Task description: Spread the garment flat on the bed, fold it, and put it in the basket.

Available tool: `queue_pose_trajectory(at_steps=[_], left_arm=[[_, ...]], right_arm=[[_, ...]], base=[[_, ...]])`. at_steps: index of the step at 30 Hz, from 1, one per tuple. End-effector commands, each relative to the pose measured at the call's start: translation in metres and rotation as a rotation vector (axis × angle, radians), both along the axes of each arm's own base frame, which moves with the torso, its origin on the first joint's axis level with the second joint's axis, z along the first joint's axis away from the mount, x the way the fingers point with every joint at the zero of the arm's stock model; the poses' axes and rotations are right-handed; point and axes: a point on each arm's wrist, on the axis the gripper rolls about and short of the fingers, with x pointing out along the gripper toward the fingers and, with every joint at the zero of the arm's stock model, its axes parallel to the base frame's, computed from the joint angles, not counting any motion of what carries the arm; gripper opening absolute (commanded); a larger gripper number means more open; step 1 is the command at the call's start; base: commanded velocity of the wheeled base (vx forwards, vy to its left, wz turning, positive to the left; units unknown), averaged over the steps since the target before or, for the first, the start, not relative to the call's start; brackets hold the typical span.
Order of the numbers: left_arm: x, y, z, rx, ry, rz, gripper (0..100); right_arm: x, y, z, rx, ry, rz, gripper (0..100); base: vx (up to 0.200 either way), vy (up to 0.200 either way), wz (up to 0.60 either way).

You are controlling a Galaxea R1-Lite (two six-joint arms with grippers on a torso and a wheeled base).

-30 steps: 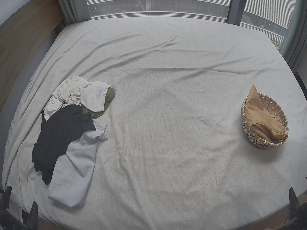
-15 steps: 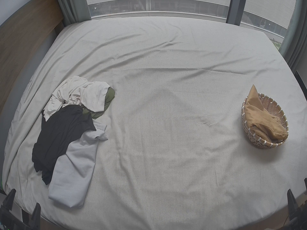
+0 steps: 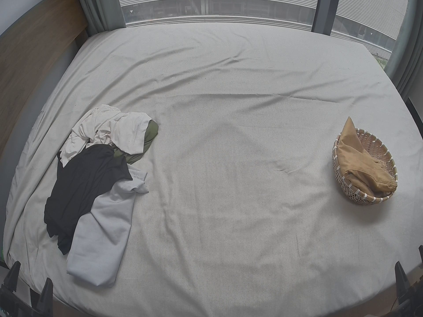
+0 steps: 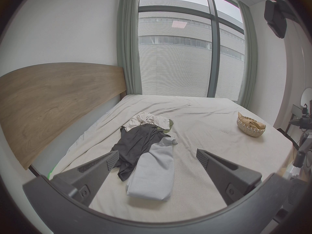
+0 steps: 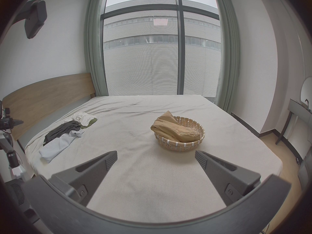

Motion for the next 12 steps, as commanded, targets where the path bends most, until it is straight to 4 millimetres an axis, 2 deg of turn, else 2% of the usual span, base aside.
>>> queue_pose_trajectory(at_steps=[1, 12], left_arm=[[0.0002, 0.0000, -0.0053, 0.002, 0.003, -0.003, 100], [0.0002, 0.0000, -0.0053, 0.005, 0.003, -0.001, 100]], right_arm=[[0.0004, 0.0000, -0.0048, -0.002, 0.012, 0.000, 100], [0.0004, 0.0000, -0.0045, 0.000, 0.008, 0.000, 100]], base=[[0.000, 0.000, 0.00], [0.000, 0.000, 0.00]])
